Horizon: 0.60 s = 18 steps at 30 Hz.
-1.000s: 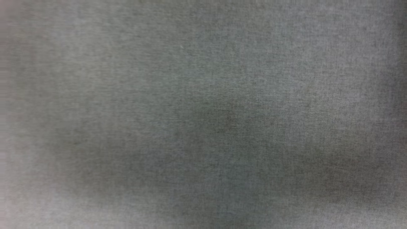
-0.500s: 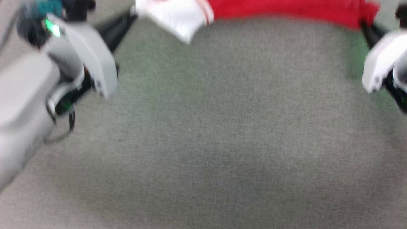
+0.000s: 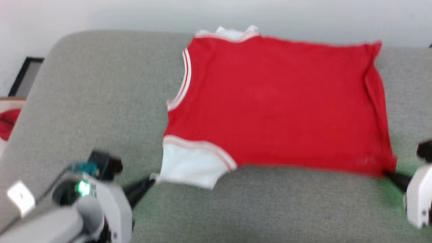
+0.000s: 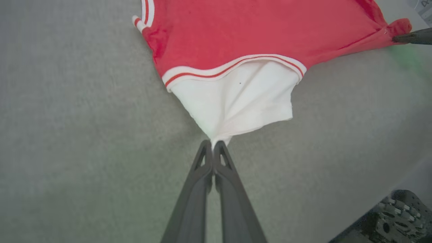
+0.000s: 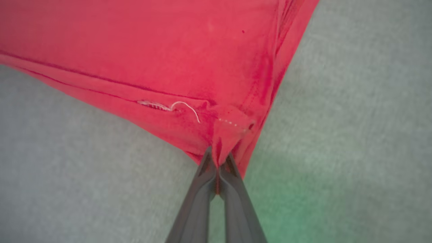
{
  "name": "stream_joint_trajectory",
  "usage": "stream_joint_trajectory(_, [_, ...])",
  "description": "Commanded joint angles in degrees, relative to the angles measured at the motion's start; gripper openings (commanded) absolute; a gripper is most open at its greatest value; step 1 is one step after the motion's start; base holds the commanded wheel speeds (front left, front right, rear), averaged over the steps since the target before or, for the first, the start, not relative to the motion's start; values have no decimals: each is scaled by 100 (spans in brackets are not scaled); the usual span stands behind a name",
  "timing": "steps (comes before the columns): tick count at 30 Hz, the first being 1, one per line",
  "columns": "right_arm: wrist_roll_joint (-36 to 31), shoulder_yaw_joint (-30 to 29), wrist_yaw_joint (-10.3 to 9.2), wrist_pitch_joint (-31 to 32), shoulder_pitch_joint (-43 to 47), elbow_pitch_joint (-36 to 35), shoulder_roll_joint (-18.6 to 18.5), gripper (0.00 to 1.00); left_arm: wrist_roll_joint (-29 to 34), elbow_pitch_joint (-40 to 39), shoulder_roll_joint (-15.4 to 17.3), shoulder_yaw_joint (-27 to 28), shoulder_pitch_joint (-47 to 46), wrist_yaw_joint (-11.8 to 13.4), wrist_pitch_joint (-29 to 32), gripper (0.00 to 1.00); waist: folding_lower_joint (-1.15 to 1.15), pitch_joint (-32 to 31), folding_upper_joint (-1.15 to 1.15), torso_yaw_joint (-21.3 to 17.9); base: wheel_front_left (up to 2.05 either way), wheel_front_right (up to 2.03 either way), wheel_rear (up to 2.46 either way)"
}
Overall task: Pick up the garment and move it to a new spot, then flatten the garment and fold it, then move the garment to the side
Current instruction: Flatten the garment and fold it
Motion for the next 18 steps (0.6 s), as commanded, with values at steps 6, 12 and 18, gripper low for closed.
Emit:
stream_joint_trajectory(6, [386,-60,-6,86,1148,-587,-334,0,-409,-756,414,-126,1111,694,-132,0,0,-475,0,-140,0,0,0])
stream_joint_trajectory(12, [499,-286,-6,51,1919,-819,-449,0,-790,-1370,647,-170,1884,1234,-356,0,0,-509,0,-172,0,0,0])
stream_joint_trajectory(18, [416,-591,-6,174,2212,-1038,-398,0,-779,-1787,904,-164,1935,1495,-244,0,0,-489,0,-247,0,0,0])
